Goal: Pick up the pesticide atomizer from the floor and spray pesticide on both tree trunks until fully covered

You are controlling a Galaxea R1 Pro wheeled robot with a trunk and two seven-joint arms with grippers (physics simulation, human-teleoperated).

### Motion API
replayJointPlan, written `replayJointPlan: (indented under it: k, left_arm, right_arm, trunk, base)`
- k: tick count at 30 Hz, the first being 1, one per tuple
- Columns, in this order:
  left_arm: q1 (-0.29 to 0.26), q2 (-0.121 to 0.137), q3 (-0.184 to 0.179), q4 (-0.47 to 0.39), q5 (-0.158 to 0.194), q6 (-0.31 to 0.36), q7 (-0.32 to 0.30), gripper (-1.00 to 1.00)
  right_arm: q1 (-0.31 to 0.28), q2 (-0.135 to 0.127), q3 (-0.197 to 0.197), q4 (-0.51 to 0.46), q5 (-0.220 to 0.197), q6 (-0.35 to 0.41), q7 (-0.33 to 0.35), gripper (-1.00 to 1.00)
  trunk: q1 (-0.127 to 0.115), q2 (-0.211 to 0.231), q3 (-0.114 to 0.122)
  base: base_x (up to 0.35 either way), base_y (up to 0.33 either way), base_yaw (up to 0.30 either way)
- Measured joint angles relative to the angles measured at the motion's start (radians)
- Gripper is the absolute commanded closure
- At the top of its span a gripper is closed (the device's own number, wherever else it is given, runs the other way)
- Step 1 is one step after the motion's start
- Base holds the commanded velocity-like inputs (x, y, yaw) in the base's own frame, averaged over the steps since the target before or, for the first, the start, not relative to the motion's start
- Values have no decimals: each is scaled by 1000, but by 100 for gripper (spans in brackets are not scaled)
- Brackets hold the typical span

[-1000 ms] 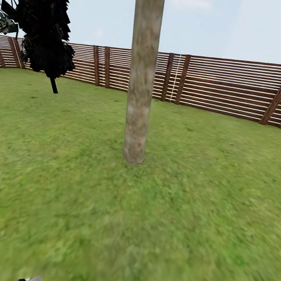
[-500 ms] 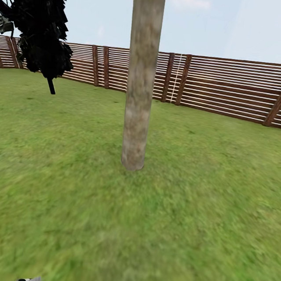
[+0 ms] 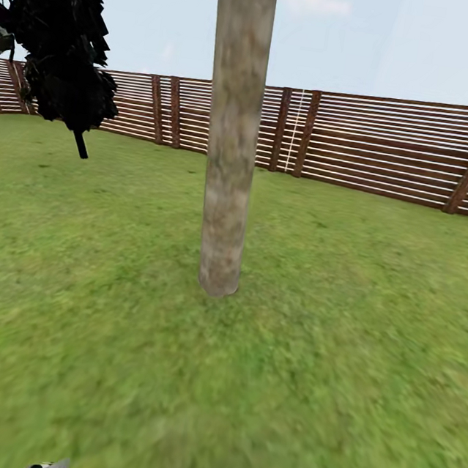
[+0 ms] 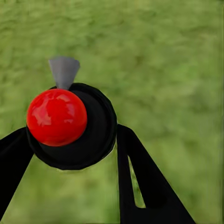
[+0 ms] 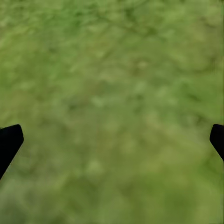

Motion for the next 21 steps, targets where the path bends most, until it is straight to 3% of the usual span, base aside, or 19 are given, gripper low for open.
replayJointPlan:
  k: [21]
  left_arm:
    - [-1, 1, 0, 4, 1, -1, 6, 100]
  right_arm:
    - [0, 0, 0, 0, 0, 0, 0, -100]
  trunk:
    - [0, 0, 0]
  base:
    - [336, 0, 0]
